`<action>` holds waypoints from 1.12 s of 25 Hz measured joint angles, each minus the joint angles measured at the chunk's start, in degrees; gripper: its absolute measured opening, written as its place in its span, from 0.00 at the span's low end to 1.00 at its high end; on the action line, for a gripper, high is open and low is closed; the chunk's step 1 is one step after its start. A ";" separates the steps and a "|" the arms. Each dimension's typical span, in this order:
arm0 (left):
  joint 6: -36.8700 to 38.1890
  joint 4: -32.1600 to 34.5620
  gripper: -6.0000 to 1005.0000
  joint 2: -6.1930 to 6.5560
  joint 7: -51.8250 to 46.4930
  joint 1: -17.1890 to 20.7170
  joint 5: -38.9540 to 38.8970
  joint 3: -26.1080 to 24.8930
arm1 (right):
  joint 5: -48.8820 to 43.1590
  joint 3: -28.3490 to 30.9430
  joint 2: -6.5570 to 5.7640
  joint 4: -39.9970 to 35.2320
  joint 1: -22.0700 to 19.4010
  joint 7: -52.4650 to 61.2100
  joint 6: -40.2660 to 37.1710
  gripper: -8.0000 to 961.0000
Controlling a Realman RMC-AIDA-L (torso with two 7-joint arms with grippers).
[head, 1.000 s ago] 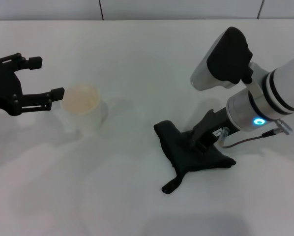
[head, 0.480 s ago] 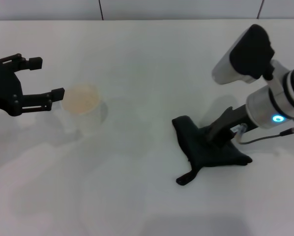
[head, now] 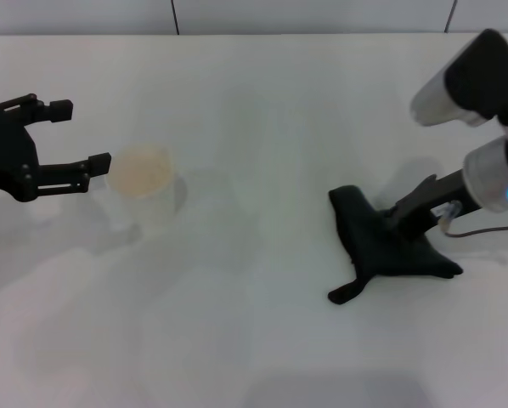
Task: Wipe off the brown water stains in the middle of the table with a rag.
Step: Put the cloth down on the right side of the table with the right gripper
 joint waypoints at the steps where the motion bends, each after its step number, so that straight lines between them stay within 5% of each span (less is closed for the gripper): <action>1: -0.01 0.00 0.88 0.00 0.00 0.00 0.00 0.00 | -0.03 0.82 -0.03 -0.02 -0.23 -0.25 -0.24 0.11; 13: -0.09 0.00 0.88 -0.06 0.00 0.04 0.00 0.00 | -2.10 9.59 -0.17 -1.15 -3.68 -3.05 -3.24 0.11; 28: -0.09 0.00 0.88 -0.09 0.00 -0.18 0.00 0.00 | -1.94 9.70 -0.03 -1.57 -3.93 -3.66 -6.56 0.12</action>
